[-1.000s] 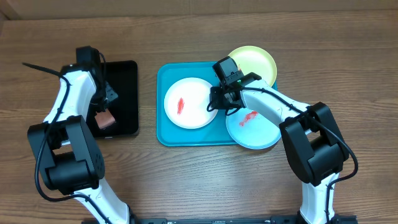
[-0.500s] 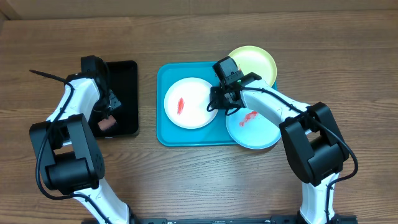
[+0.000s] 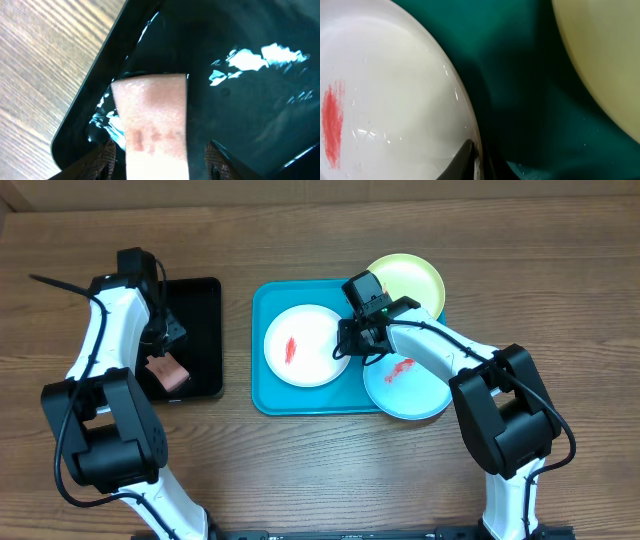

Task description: Clean dirty plates on tray and stack at the side

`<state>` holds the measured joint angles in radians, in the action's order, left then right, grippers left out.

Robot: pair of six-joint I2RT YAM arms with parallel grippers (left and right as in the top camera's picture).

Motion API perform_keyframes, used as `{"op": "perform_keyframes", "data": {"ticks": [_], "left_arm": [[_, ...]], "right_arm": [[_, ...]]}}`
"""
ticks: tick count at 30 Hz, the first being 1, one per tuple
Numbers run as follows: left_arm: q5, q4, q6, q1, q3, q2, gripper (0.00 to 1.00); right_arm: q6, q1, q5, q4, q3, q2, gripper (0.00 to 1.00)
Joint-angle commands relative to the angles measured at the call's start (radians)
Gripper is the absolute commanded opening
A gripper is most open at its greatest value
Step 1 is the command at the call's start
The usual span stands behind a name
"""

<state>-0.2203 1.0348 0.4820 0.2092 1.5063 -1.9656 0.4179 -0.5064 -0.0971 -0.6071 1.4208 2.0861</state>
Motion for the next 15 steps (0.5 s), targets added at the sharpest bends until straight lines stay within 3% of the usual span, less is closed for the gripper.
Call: {"op": "perform_keyframes", "data": {"ticks": [1,5,15], "left_arm": [[-0.001,0.009,0.054,0.015,-0.007,0.011,0.57],[-0.008,-0.042,0.125,0.016,-0.079,0.011,0.55],[0.068,-0.227,0.104,0.02,-0.206,0.011,0.53]], "right_arm": [[-0.002,-0.004,0.006,0.003,-0.007,0.003,0.1],[-0.002,-0.004,0.006,0.002,-0.007,0.003,0.1],[-0.002,-0.004,0.006,0.004,-0.007,0.003,0.1]]}}
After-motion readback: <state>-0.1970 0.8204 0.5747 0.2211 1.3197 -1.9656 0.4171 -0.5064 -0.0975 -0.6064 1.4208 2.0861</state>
